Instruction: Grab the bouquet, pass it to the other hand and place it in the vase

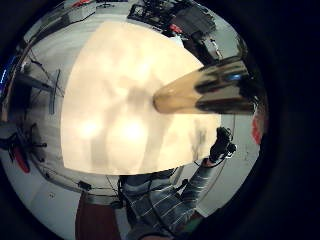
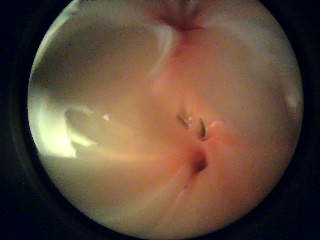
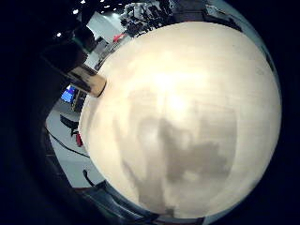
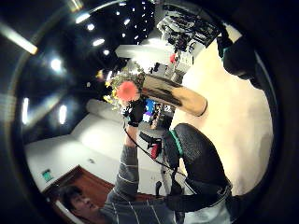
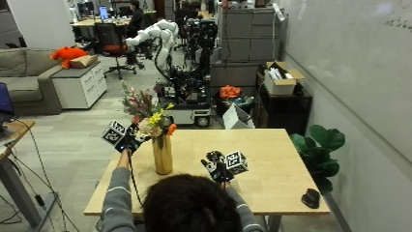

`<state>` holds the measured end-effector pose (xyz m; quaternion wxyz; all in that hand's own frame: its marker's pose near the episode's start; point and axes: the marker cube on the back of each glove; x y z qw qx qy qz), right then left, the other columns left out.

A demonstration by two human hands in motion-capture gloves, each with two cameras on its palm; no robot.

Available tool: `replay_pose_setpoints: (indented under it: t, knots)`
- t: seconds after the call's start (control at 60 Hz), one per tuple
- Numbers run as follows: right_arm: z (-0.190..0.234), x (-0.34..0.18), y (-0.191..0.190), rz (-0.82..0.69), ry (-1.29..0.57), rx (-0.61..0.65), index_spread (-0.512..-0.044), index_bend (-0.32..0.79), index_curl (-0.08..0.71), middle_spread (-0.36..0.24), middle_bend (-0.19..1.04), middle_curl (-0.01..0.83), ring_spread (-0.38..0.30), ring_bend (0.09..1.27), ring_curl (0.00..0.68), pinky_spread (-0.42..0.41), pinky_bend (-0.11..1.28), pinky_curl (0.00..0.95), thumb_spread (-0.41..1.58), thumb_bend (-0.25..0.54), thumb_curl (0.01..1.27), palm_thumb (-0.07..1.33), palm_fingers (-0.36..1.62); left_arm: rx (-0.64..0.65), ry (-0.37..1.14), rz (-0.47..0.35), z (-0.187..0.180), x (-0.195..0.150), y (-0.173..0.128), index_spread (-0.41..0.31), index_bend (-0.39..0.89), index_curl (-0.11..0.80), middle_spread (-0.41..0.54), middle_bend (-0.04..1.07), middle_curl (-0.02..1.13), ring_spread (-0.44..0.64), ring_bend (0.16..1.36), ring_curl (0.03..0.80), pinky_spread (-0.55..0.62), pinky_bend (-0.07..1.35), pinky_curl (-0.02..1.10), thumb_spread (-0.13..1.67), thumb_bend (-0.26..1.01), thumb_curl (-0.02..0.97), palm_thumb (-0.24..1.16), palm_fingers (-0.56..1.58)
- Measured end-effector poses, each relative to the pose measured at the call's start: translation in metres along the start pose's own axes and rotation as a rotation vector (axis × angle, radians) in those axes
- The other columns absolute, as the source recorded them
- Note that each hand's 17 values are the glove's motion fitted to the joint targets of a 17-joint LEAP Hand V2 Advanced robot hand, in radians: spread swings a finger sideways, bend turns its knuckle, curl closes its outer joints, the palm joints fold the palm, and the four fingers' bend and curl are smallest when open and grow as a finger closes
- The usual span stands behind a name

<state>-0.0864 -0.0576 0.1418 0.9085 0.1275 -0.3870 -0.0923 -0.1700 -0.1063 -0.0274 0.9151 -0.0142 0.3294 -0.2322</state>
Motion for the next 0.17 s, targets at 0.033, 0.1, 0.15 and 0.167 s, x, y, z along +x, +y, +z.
replay_pose_setpoints:
  t: [0.033,0.1,0.15,0.167]
  knots:
    - [0.001,-0.001,0.001,-0.002,0.017,0.008,-0.256,0.14,0.311,-0.111,0.18,0.387,-0.144,0.39,0.375,0.070,0.18,0.340,1.10,-0.021,0.34,0.61,0.87,-0.044,0.012,0.017,-0.002,0.004,0.027,0.296,0.07,0.203,0.467,0.19,0.32,0.46,0.59,0.277,0.47,0.45,0.32,0.79,-0.04,0.345,0.25,-0.16]
    - [0.009,-0.017,0.007,-0.002,-0.125,-0.080,-0.255,0.14,0.312,-0.111,0.19,0.389,-0.143,0.38,0.375,0.070,0.18,0.339,1.10,-0.022,0.33,0.61,0.88,-0.063,0.019,0.041,-0.004,0.002,0.040,0.299,0.07,0.182,0.481,0.19,0.31,0.48,0.58,0.271,0.48,0.43,0.31,0.79,-0.04,0.345,0.25,-0.15]
    - [0.015,-0.026,0.011,0.057,-0.211,-0.170,-0.255,0.14,0.313,-0.111,0.19,0.390,-0.143,0.38,0.376,0.070,0.18,0.336,1.11,-0.022,0.33,0.61,0.88,-0.069,0.022,0.057,-0.005,-0.003,0.039,0.302,0.08,0.171,0.488,0.18,0.31,0.49,0.58,0.269,0.48,0.42,0.31,0.79,-0.04,0.344,0.25,-0.14]
    - [0.015,-0.028,0.012,0.083,-0.221,-0.194,-0.255,0.14,0.313,-0.111,0.19,0.390,-0.143,0.38,0.376,0.070,0.18,0.336,1.11,-0.022,0.33,0.61,0.88,-0.102,0.042,0.098,-0.005,-0.003,0.040,0.302,0.08,0.167,0.490,0.19,0.31,0.49,0.58,0.267,0.48,0.43,0.31,0.79,-0.04,0.344,0.25,-0.14]
